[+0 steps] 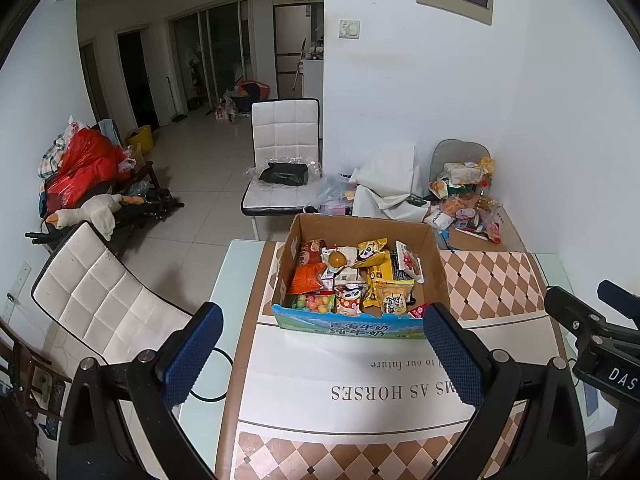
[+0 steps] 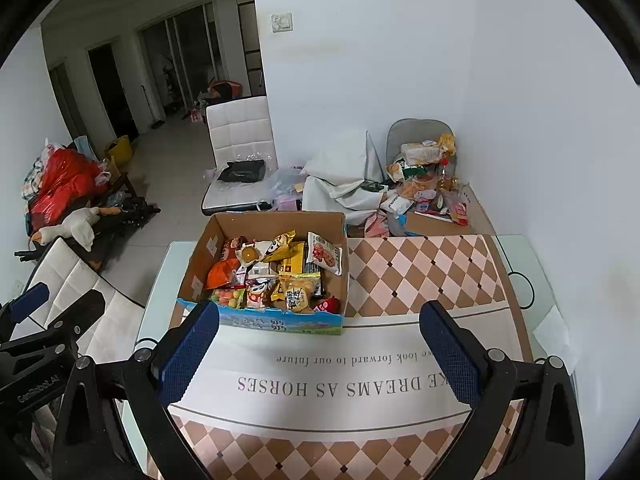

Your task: Organize snacks

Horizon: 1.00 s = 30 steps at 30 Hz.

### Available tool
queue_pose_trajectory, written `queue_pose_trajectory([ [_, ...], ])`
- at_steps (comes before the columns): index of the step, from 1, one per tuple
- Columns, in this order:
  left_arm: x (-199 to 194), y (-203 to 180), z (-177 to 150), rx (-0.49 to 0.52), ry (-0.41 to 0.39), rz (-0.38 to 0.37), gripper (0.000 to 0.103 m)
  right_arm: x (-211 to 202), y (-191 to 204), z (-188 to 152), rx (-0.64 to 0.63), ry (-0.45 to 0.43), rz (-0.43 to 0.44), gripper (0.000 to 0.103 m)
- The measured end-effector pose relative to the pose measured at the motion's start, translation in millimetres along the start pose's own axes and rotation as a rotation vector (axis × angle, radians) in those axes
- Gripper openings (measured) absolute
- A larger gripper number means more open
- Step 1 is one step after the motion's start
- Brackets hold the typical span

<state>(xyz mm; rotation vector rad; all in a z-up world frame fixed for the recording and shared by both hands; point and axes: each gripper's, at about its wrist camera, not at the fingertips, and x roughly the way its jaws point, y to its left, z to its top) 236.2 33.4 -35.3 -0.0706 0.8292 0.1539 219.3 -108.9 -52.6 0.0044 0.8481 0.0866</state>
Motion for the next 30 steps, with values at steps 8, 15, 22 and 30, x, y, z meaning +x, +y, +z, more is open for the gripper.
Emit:
queue_pose_trajectory([
  [8,-3.4,-1.7,0.0,-0.002,0.002,-0.003,0.102,-3.7,-0.4,-0.2,-0.005,-0.001,0.002,0.102],
  [15,-5.4,-3.2,-0.1,-0.003,-0.001,-0.004,0.102,-7.0,2.5,-1.5,-0.007,-0.005,0.005,0.102],
  [22,-12.5,-11.0,3.3,0.006,-0.01,-0.007,0.102,-7.0,2.3,-2.0,-0.006,-0.003,0.007,0.102],
  [30,-14.0,-10.3,3.1,0.003,-0.011,-0.007,0.102,-11.7,4.6,-1.5,-0.008,-0.003,0.013,0.102],
])
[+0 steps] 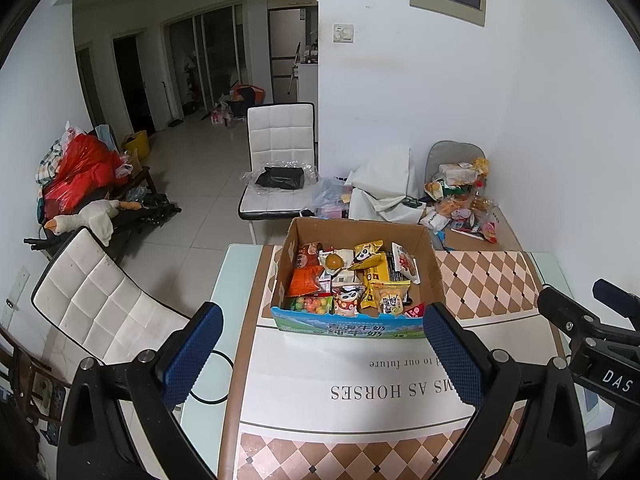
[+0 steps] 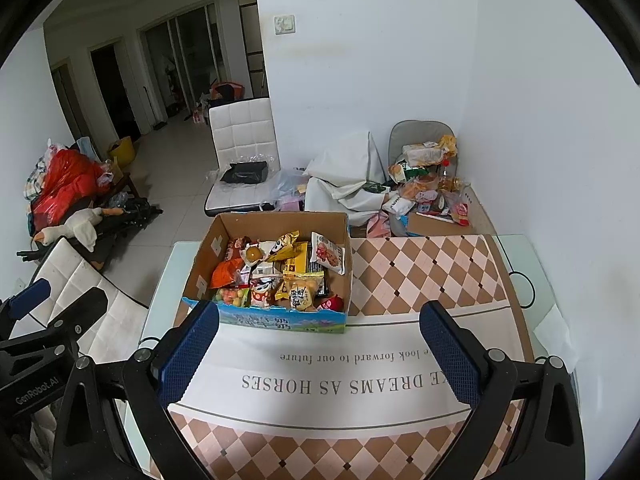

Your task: Organize snacks

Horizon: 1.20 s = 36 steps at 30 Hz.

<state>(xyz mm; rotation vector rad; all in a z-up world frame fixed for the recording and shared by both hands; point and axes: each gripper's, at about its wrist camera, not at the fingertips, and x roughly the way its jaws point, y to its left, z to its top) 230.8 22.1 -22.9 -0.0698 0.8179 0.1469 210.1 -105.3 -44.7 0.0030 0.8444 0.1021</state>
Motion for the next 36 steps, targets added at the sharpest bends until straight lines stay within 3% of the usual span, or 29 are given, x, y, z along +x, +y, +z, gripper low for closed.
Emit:
queue_pose_trajectory([
  [36,-5.4,-7.3,8.0,0.013,-0.018,-0.008,0.102,-8.0,-3.3,-3.6,0.009,-0.013,-0.008,0.102],
])
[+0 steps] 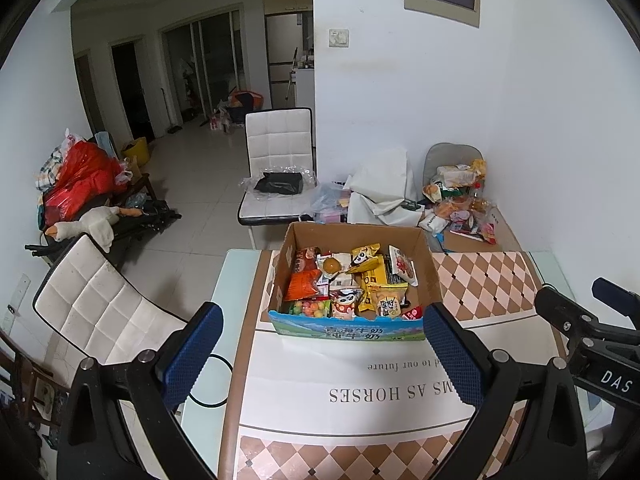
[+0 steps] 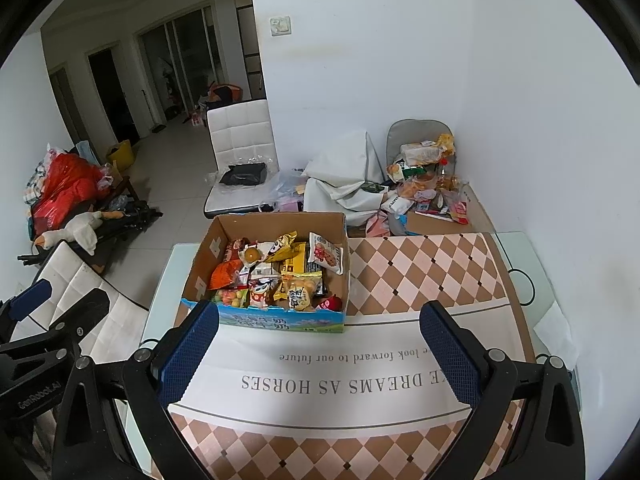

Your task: Organize snacks

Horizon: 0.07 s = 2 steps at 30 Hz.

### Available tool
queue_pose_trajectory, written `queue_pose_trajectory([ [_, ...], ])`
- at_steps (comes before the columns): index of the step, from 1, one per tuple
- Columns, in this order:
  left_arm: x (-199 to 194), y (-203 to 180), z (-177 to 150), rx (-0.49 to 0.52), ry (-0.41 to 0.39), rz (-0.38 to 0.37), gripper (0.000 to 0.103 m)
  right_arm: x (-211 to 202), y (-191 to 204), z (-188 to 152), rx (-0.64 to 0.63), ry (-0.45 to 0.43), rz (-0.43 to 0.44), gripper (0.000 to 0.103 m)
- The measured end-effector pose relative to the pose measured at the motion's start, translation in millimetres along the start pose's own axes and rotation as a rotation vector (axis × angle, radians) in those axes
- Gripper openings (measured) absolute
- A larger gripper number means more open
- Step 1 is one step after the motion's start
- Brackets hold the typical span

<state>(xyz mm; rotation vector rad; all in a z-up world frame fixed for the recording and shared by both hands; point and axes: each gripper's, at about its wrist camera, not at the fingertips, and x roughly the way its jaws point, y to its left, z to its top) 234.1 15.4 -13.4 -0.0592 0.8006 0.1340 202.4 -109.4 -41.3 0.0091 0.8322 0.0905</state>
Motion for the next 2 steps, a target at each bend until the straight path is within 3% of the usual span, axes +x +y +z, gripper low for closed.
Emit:
queue_pose_trajectory([
  [2,-1.6,1.7,-0.8,-0.004,-0.003,-0.006,0.102,-1.5,0.2,-0.1,-0.001,-0.004,0.002,0.102],
])
